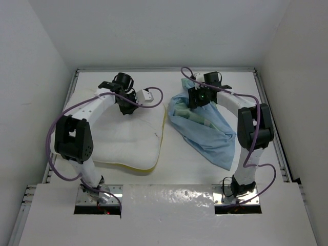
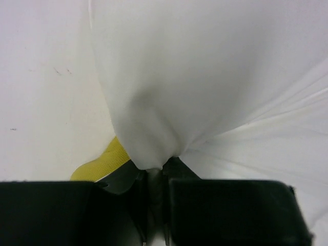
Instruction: Put the pillow into the pillowcase
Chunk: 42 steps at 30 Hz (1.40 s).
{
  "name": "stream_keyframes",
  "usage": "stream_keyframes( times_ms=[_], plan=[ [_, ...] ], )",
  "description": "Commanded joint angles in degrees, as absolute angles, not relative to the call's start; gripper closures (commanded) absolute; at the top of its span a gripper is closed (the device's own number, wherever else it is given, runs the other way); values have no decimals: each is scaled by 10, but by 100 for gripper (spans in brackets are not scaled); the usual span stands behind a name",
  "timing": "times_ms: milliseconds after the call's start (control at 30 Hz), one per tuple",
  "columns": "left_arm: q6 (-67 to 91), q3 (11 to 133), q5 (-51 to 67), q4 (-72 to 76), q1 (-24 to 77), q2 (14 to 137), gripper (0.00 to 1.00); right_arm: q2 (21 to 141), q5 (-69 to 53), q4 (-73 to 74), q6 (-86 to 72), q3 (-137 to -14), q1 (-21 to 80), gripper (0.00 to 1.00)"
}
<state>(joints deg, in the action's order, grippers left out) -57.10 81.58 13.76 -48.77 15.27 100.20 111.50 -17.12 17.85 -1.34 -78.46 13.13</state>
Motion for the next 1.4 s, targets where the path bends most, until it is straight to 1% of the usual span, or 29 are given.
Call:
stream_keyframes(
  times_ms=[0, 33, 133, 167, 233, 267, 333, 400, 500, 600, 700, 767, 800, 933, 1033, 1100, 1167, 1233, 1333, 1367],
  plan=[
    [-559, 813, 159, -532, 149, 959, 100, 1073, -171, 138, -10, -779, 125, 48],
    [-556, 812, 157, -546, 151, 955, 100, 1075, -166, 139, -9, -781, 125, 55],
    [-545, 836, 175, -584, 157, 943, 100, 1091, -150, 138, -4, -775, 125, 66],
    [-538, 846, 182, -593, 160, 940, 100, 1102, -142, 130, -4, -772, 125, 80],
    [-532, 879, 208, -622, 172, 930, 100, 1116, -120, 126, -4, -774, 124, 97],
    [-517, 891, 216, -627, 178, 927, 100, 1121, -91, 124, -13, -782, 125, 100],
    [-498, 925, 228, -640, 205, 925, 100, 1127, -77, 117, -60, -811, 127, 100],
    [-473, 956, 226, -643, 229, 930, 100, 1112, -57, 76, -107, -813, 132, 100],
    [-434, 990, 221, -635, 282, 940, 100, 1089, -10, 50, -123, -804, 149, 100],
    [-381, 995, 230, -586, 307, 962, 100, 1074, -1, 48, -117, -784, 168, 100],
    [-345, 978, 210, -510, 329, 1002, 100, 1049, -1, 47, -122, -763, 182, 100],
    [-312, 962, 173, -463, 329, 1028, 100, 1007, -1, 44, -135, -745, 182, 100],
    [-312, 958, 173, -463, 329, 1038, 100, 1006, -1, 44, -136, -739, 182, 100],
    [-271, 948, 91, -384, 328, 1070, 100, 943, -11, 54, -133, -708, 182, 100],
    [-228, 951, 37, -329, 323, 1087, 100, 874, -29, 62, -115, -665, 196, 100],
    [-202, 982, 3, -309, 313, 1104, 100, 840, -26, 44, -109, -598, 217, 100],
    [-157, 1032, 3, -311, 294, 1135, 100, 800, -24, 35, -114, -528, 224, 100],
    [-123, 1056, 33, -320, 280, 1156, 100, 785, -32, 44, -122, -499, 228, 100],
    [-97, 1045, 57, -309, 276, 1155, 100, 775, -52, 54, -124, -476, 245, 100],
    [-86, 1039, 61, -298, 276, 1154, 100, 777, -66, 55, -123, -478, 265, 100]
  ],
)
